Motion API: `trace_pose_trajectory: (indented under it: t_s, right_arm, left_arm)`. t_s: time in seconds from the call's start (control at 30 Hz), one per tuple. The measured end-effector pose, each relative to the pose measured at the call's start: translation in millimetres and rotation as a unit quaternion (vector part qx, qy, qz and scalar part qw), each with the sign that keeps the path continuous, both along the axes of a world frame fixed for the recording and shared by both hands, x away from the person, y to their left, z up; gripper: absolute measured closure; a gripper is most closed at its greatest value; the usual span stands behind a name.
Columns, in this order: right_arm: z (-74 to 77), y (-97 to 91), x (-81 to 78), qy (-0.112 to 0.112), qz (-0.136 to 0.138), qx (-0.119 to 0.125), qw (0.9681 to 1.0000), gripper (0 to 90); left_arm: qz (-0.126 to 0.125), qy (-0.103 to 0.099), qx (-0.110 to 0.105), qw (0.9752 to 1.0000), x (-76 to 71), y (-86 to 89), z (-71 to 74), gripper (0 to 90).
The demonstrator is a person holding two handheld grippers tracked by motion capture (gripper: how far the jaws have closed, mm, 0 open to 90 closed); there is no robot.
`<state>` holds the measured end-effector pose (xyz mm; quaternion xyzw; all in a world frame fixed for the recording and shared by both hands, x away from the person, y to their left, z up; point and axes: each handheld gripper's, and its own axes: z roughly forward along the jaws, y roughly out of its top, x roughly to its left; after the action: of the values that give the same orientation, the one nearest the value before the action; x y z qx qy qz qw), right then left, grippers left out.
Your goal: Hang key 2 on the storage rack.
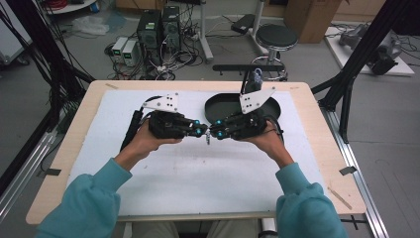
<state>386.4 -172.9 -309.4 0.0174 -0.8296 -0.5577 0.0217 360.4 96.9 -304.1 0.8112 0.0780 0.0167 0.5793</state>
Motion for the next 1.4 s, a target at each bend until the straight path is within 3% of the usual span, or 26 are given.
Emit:
trace_pose_trajectory:
  t_s: [0.2,0.5,0.57,0.7,0.73,0.8,0.9,1.0,1.03,1.13,1.2,1.4]
  right_arm:
    - [-1.2,-1.2,1.9,0.02,0.005,-0.011,0.9997,88.2]
    - [-0.8,-0.6,2.2,0.012,0.003,-0.015,0.9998,88.8]
    - [-0.5,-1.5,1.9,0.013,-0.004,-0.02,0.9997,88.9]
    - [0.4,-5.2,3.3,0.01,-0.019,-0.021,0.9995,88.8]
    - [0.7,-6.4,3.2,0.01,-0.024,-0.022,0.9994,88.8]
    - [1.4,-9.1,3.9,0.009,-0.034,-0.022,0.9991,88.8]
    - [2.4,-13.8,6.0,0.005,-0.052,-0.024,0.9984,88.8]
    - [3.7,-19.0,8.4,0.008,-0.067,-0.023,0.9974,88.8]
    - [4.1,-20.4,8.6,0.01,-0.071,-0.025,0.9971,88.8]
    - [5.8,-26.4,12.6,0.005,-0.087,-0.02,0.996,88.8]
    - [7.0,-30.7,15.1,0.008,-0.096,-0.019,0.9952,88.8]
    - [11.0,-44.3,24.7,0.008,-0.125,-0.018,0.992,88.8]
  left_arm:
    - [-0.004,-0.004,0.004,1.0,-0.5,-1.9,-1.8,88.3]
    - [-0.003,-0.011,0.001,0.9999,0.2,-1.3,-4.2,85.6]
    - [0.002,-0.012,-0.009,0.9999,0.3,0.4,-6.1,74.4]
    - [0.007,-0.028,-0.021,0.9994,2.5,7.9,-11.9,40.0]
    - [0.018,-0.033,-0.022,0.9991,2.2,10.7,-13.6,31.4]
    - [0.064,-0.036,-0.019,0.9971,0.4,14.6,-17.8,11.7]
    - [0.103,-0.047,-0.018,0.9934,-1.8,30.3,-27.4,1.7]
    - [0.135,-0.053,-0.018,0.9893,-5.8,47.7,-37.7,1.7]
    - [0.157,-0.056,-0.017,0.9859,-8.4,56.1,-41.9,1.7]
    - [0.189,-0.06,-0.035,0.9795,-16.7,77.4,-53.8,1.7]
    - [0.202,-0.066,-0.041,0.9762,-23.6,90.2,-62.9,1.7]
    - [0.253,-0.081,-0.065,0.9619,-43.7,123.2,-90.4,1.7]
